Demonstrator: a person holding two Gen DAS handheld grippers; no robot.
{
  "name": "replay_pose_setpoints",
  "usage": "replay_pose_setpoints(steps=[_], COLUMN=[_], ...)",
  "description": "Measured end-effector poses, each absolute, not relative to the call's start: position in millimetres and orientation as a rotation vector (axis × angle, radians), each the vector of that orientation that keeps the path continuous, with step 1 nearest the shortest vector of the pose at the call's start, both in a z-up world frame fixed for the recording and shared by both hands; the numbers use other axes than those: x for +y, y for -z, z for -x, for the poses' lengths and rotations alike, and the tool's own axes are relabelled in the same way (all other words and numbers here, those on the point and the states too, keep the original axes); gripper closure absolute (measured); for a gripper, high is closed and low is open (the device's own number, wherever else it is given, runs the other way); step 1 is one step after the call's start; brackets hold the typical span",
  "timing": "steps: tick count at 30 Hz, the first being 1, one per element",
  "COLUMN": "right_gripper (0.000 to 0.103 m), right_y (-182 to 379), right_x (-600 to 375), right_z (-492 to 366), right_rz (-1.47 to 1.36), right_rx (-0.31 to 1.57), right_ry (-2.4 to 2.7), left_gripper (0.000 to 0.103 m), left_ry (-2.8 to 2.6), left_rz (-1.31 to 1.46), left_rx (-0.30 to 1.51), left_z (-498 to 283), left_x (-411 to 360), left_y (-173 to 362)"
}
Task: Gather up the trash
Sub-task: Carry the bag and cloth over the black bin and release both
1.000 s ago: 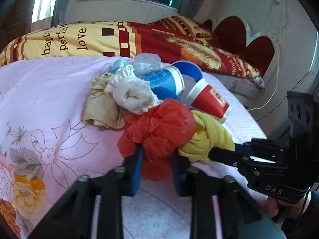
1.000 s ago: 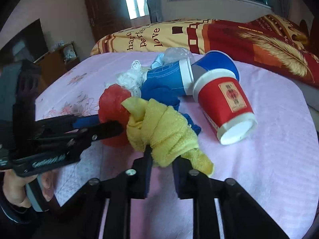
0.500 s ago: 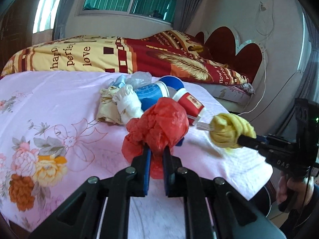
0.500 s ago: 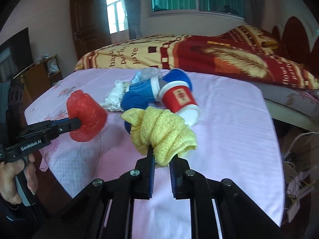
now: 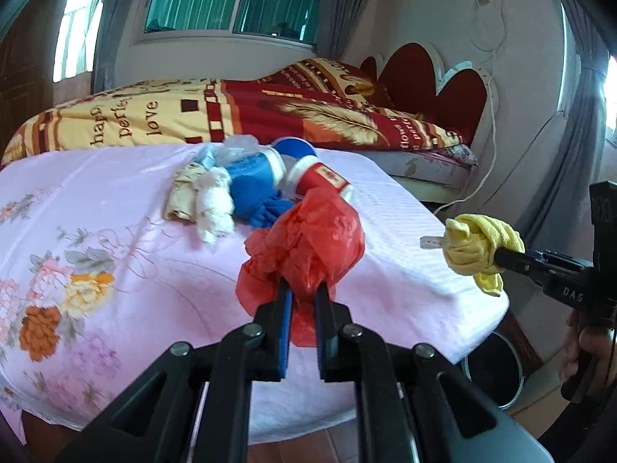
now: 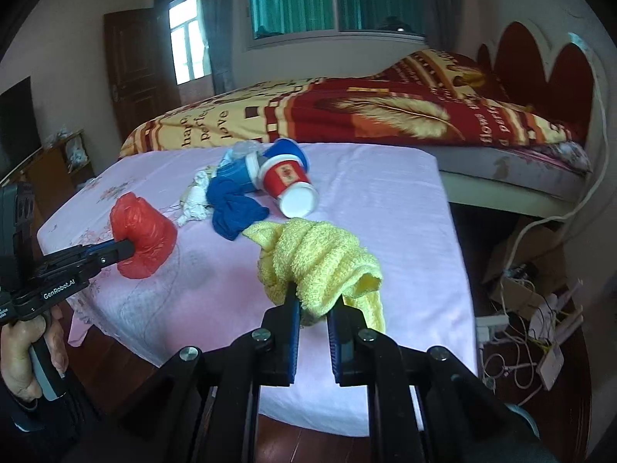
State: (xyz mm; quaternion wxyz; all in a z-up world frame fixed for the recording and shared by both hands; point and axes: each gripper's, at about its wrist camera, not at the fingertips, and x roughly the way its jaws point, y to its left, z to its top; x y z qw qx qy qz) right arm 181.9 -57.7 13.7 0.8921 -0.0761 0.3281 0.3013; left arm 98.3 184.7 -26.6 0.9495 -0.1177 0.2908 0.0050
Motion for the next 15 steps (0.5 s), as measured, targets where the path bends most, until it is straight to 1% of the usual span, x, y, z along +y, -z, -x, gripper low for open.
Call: replay_pose_setpoints(steps=[8, 15], right_gripper=[0.089, 0.089], right_y=[-23.2, -20.3], right_x=[-111.6, -161.5], right_z=[-165.2, -154.9], right_rz=[0.117, 0.087], right_rx=[0.660, 0.667], right_ry=[-0.539, -0.459], left_gripper=[0.091, 0.091], left_ry=[0.076, 0.177], left_rz=[0.208, 0.167], left_rx=[0.591, 0.593], left_z=[-103.8, -116.1], left_x=[135.1, 80.6], left_y=[22.6, 16.4])
